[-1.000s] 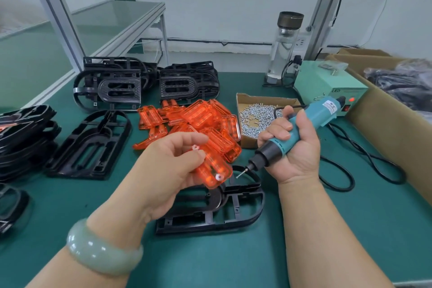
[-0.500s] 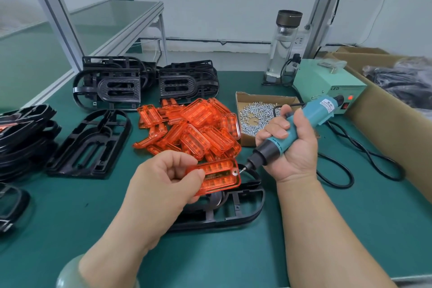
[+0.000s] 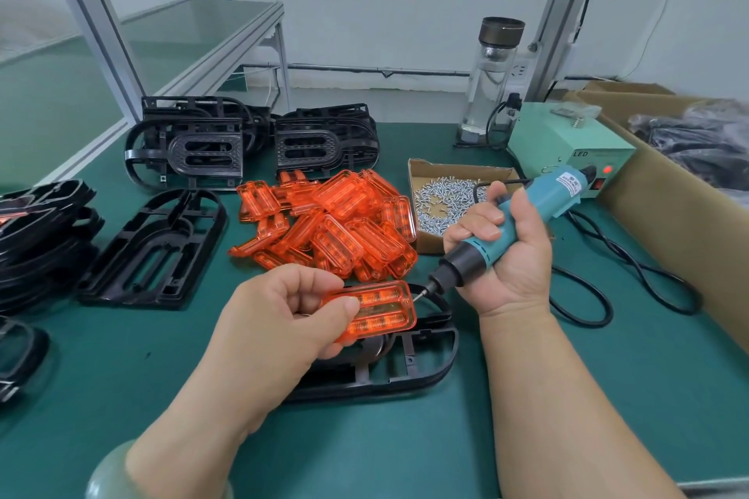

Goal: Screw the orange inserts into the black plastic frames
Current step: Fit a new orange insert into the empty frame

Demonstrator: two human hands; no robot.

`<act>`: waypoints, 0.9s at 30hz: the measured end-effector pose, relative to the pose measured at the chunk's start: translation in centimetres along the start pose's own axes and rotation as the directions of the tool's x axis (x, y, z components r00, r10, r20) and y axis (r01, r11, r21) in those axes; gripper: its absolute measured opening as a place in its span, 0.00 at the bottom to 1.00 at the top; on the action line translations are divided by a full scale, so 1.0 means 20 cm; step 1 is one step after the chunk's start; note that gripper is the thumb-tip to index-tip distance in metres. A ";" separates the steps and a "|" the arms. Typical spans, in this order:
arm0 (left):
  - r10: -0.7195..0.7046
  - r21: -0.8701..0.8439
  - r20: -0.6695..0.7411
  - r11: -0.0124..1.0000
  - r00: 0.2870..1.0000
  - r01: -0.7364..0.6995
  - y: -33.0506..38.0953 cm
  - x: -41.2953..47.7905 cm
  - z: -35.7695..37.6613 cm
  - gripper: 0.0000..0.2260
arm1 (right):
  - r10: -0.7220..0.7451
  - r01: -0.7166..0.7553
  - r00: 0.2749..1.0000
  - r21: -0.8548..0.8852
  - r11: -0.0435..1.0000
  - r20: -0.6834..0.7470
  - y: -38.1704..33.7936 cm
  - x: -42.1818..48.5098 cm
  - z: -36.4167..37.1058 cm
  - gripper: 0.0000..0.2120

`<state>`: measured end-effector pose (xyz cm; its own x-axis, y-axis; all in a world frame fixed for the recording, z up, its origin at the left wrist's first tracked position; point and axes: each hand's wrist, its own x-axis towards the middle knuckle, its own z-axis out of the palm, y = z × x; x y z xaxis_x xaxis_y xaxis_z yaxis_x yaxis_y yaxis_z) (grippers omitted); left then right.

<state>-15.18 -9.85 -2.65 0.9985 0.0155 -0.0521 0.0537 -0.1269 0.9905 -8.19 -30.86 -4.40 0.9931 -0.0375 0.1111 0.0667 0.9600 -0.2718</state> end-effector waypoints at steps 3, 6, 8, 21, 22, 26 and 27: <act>-0.016 0.012 -0.010 1.000 1.000 0.016 0.00 0.00 -0.01 0.07 | -0.008 0.008 1.000 0.000 1.000 0.004 0.00 0.00 0.00 0.30; 0.027 0.184 -0.070 0.983 0.997 -0.014 -0.01 0.02 -0.06 0.07 | -0.012 0.012 1.000 0.005 1.000 0.006 -0.01 0.00 0.00 0.31; 0.083 0.373 -0.112 0.927 0.990 -0.035 -0.02 0.05 -0.11 0.07 | -0.017 0.017 1.000 0.002 1.000 0.007 -0.01 0.00 -0.01 0.31; 0.078 0.712 -0.046 0.701 0.996 -0.022 -0.05 0.07 -0.10 0.07 | -0.030 0.028 0.998 -0.032 0.999 -0.050 -0.01 0.00 0.00 0.12; 0.095 0.732 -0.045 0.681 0.994 -0.032 -0.06 0.07 -0.10 0.08 | -0.025 0.024 0.999 -0.011 1.000 -0.036 -0.01 0.00 0.00 0.15; 0.126 0.793 0.013 0.603 0.992 -0.087 -0.06 0.06 -0.11 0.08 | -0.045 0.042 0.997 -0.040 0.998 -0.067 -0.01 0.00 0.00 0.08; 0.105 0.793 0.033 0.602 0.994 -0.090 -0.06 0.05 -0.11 0.08 | -0.048 0.045 0.996 -0.049 0.998 -0.076 -0.01 0.00 0.01 0.07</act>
<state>-14.20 -7.49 -3.69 0.9984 -0.0311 0.0480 -0.0510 -0.8645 0.5001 -8.28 -30.99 -4.25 0.9932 -0.1047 0.0516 0.1156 0.9427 -0.3131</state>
